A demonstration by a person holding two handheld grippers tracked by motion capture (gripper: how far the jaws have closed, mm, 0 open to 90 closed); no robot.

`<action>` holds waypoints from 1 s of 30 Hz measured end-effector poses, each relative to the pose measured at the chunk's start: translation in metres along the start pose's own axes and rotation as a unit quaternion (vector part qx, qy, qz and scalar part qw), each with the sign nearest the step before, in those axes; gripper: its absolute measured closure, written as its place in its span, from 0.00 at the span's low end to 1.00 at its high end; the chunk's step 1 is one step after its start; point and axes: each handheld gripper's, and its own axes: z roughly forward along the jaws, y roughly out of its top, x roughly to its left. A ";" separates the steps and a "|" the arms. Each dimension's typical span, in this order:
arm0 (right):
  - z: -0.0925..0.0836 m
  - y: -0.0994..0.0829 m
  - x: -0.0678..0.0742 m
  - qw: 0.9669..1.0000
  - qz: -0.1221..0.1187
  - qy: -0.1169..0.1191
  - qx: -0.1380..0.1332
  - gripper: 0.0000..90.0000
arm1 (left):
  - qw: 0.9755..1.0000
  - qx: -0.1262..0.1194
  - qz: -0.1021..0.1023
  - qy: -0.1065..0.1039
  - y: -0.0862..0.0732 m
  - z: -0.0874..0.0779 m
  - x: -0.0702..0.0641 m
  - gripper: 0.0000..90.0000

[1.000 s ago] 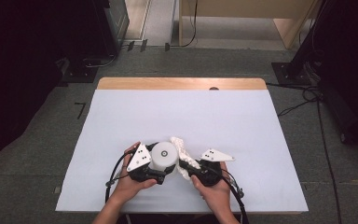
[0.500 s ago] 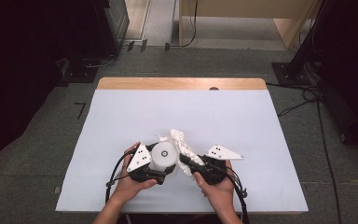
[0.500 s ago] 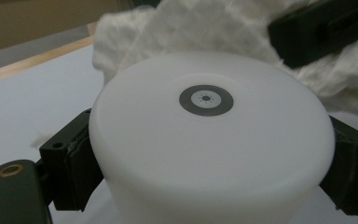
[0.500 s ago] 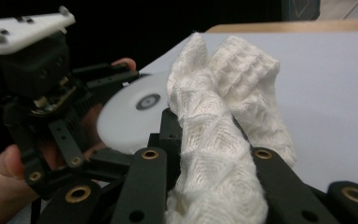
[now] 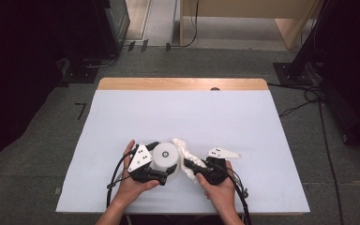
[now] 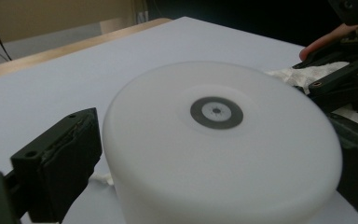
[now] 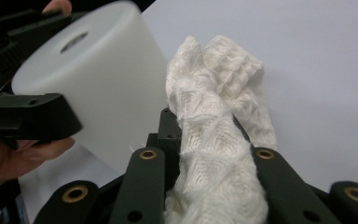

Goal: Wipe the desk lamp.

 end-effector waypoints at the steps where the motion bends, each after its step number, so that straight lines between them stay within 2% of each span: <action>1: -0.003 0.001 -0.003 1.000 0.001 -0.005 -0.007 0.84 | 1.000 0.002 0.001 0.008 0.000 0.000 -0.002 0.00; 2: -0.006 0.002 -0.005 1.000 0.003 -0.009 -0.011 0.84 | 1.000 0.005 0.003 0.012 0.000 0.000 -0.005 0.00; 5: -0.011 0.004 -0.010 1.000 0.013 -0.018 -0.020 0.84 | 0.999 0.019 0.003 0.050 -0.004 0.004 -0.015 0.00; 7: -0.012 0.005 -0.012 0.999 0.012 -0.022 -0.025 0.84 | 0.996 0.018 -0.003 0.092 -0.008 0.007 -0.022 0.00; 8: -0.012 0.005 -0.012 0.999 0.012 -0.025 -0.025 0.83 | 0.994 0.015 -0.010 0.105 -0.009 0.007 -0.025 0.00; 10: -0.012 0.005 -0.011 0.999 0.011 -0.028 -0.022 0.83 | 0.993 0.019 -0.010 0.120 -0.009 0.010 -0.031 0.01; 12: -0.012 0.005 -0.009 0.999 0.006 -0.030 -0.020 0.83 | 0.991 0.021 0.005 0.128 -0.010 0.012 -0.034 0.07; 15: -0.011 0.005 -0.007 0.999 0.000 -0.031 -0.022 0.83 | 0.994 0.022 0.004 0.111 -0.009 0.010 -0.029 0.09; 17: -0.011 0.005 -0.006 0.999 -0.002 -0.028 -0.025 0.83 | 0.995 0.025 0.010 0.091 -0.008 0.009 -0.024 0.09; 20: -0.013 0.007 -0.002 0.999 -0.008 -0.018 -0.037 0.83 | 0.997 0.024 0.040 0.064 -0.007 0.008 -0.017 0.09; 21: -0.015 0.009 -0.001 0.999 -0.011 -0.015 -0.042 0.83 | 0.997 0.028 0.048 0.047 -0.005 0.008 -0.014 0.09; 23: -0.020 0.014 0.004 0.998 -0.018 -0.010 -0.054 0.83 | 0.998 0.028 0.053 0.017 -0.003 0.008 -0.012 0.10; 25: -0.026 0.019 0.009 0.997 -0.021 0.002 -0.072 0.83 | 0.998 0.023 0.058 0.001 -0.002 0.008 -0.014 0.10; 27: -0.030 0.022 0.014 0.996 -0.030 0.012 -0.085 0.83 | 0.998 0.027 0.061 -0.005 -0.003 0.011 -0.015 0.10; 28: -0.030 0.022 0.016 0.996 -0.032 0.014 -0.085 0.83 | 0.997 0.032 0.065 -0.003 -0.004 0.013 -0.016 0.10; 30: -0.026 0.020 0.019 0.996 -0.036 0.017 -0.076 0.83 | 0.998 0.027 0.055 -0.005 -0.005 0.014 -0.014 0.09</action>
